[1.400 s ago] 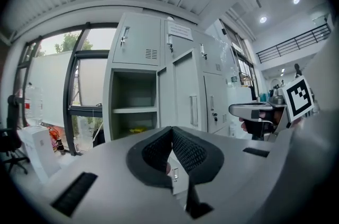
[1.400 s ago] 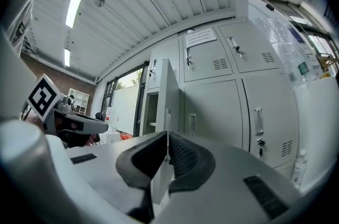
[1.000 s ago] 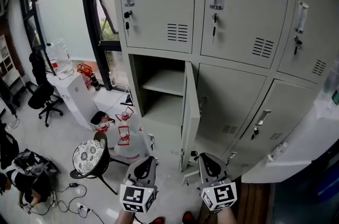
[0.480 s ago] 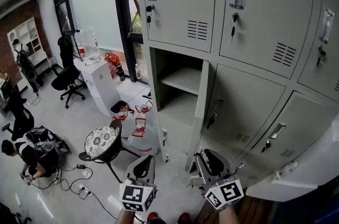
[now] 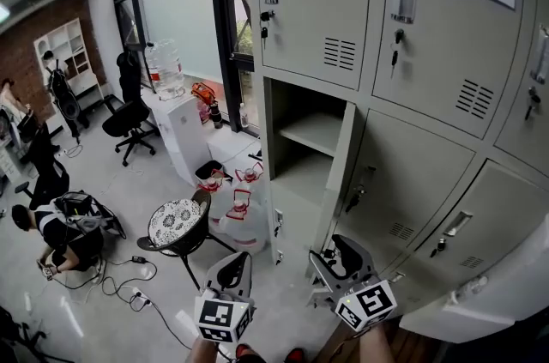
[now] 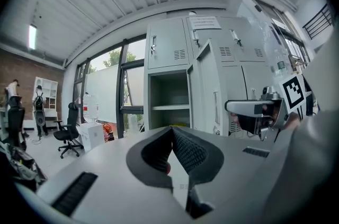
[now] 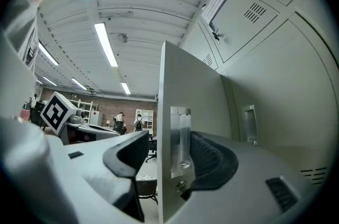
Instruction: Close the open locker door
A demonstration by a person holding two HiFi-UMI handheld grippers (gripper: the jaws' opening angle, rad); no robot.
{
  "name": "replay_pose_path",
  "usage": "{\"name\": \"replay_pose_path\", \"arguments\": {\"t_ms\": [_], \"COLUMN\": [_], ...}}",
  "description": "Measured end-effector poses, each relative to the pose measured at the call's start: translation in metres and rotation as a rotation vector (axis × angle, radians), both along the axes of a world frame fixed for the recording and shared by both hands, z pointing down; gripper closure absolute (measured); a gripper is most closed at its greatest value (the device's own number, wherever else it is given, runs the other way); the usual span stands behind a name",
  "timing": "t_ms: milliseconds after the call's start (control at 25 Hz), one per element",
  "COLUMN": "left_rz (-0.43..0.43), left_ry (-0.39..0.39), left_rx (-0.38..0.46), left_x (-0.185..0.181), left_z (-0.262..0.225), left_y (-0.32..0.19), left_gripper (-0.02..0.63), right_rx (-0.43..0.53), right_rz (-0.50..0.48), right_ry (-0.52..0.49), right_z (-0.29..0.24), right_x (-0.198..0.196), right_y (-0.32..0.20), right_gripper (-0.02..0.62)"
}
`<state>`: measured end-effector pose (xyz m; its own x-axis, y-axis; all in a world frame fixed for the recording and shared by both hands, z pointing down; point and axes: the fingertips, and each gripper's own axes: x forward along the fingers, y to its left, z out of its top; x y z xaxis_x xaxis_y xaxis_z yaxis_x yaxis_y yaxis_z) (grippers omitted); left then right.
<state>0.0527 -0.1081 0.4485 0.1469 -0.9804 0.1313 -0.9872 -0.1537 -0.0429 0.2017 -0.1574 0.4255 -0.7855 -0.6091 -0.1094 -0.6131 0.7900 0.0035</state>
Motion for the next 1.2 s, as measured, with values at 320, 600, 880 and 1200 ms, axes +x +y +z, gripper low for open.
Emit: {"name": "replay_pose_path", "arguments": {"t_ms": [320,600,880,1200], "left_rz": [-0.044,-0.053,-0.056,-0.067], "left_ry": [-0.007,-0.003,-0.006,-0.015], "left_rx": [0.002,-0.001,0.007,0.034], "left_x": [-0.012,-0.013,-0.016,-0.027], "left_z": [-0.001,0.002,0.0,-0.01], "left_y": [0.007,0.006,0.003,-0.004], "left_gripper": [0.584,0.584,0.584,0.584], "right_rx": [-0.018,-0.019,-0.017,-0.016], "right_rz": [-0.039,-0.045,-0.042,-0.022], "right_ry": [0.033,0.051,0.057,0.055], "right_z": [0.006,0.008,0.008,0.007], "right_x": [-0.011,-0.012,-0.019,-0.032], "right_y": [-0.004,-0.006,-0.007,-0.009], "right_gripper": [0.396,0.449,0.451,0.453]}}
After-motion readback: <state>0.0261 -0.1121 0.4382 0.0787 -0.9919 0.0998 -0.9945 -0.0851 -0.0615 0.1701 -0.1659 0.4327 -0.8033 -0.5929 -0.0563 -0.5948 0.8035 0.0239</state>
